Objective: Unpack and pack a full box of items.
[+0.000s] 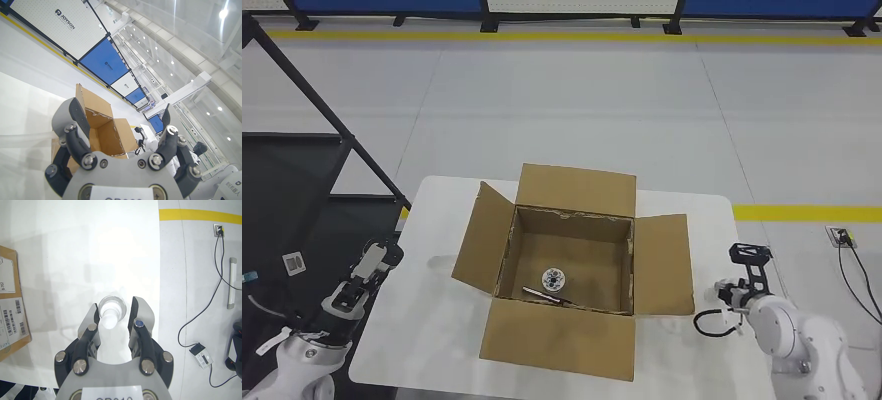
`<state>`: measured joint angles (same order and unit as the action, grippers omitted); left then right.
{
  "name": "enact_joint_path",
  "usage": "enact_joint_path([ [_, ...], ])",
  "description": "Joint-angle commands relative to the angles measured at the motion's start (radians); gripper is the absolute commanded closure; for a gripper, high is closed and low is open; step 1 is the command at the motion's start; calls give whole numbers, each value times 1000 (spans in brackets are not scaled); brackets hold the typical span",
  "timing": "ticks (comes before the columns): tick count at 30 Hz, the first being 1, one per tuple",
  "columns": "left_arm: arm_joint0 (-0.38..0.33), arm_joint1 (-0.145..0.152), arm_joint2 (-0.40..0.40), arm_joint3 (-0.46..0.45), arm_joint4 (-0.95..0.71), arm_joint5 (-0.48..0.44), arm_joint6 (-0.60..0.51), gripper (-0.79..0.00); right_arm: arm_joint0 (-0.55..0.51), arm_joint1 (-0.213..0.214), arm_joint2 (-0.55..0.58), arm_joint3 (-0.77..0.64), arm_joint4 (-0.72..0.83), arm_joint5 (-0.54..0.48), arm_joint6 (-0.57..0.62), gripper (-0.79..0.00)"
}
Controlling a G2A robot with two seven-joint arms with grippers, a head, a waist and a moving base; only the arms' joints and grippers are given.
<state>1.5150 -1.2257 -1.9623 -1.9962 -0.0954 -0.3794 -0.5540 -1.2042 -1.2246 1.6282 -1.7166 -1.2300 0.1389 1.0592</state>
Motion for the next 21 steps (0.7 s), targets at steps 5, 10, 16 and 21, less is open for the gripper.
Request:
enact_joint_path([
  [5,0,0,0,0,0,0,0,-785,-21,1,30,-101,6,55,-42,-723],
  [10,0,0,0,0,0,0,0,-785,-72,-8,26,-324,92,91,-165,-785],
  [16,0,0,0,0,0,0,0,-785,11,-13,-125,-447,88,18,-155,-785],
  [21,0,0,0,0,0,0,0,-785,201,-25,-316,-367,22,5,-30,-785],
])
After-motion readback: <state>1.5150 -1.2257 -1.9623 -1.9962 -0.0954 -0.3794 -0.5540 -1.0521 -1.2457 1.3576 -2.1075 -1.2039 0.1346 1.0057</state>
